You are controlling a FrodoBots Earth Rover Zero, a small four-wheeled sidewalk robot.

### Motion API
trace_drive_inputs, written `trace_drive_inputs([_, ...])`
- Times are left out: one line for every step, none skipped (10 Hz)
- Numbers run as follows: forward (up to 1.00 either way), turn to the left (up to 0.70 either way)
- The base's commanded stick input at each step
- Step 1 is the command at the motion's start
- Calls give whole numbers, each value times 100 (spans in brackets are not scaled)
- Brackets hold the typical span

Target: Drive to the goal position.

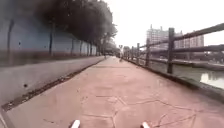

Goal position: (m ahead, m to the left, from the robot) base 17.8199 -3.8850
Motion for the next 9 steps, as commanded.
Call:
trace_drive_inputs([70, 0])
trace_drive_inputs([70, 0])
trace_drive_inputs([70, 2])
trace_drive_inputs([70, 1])
trace_drive_inputs([70, 1])
trace_drive_inputs([70, 0])
trace_drive_inputs([70, 0])
trace_drive_inputs([70, 0])
trace_drive_inputs([70, 0])
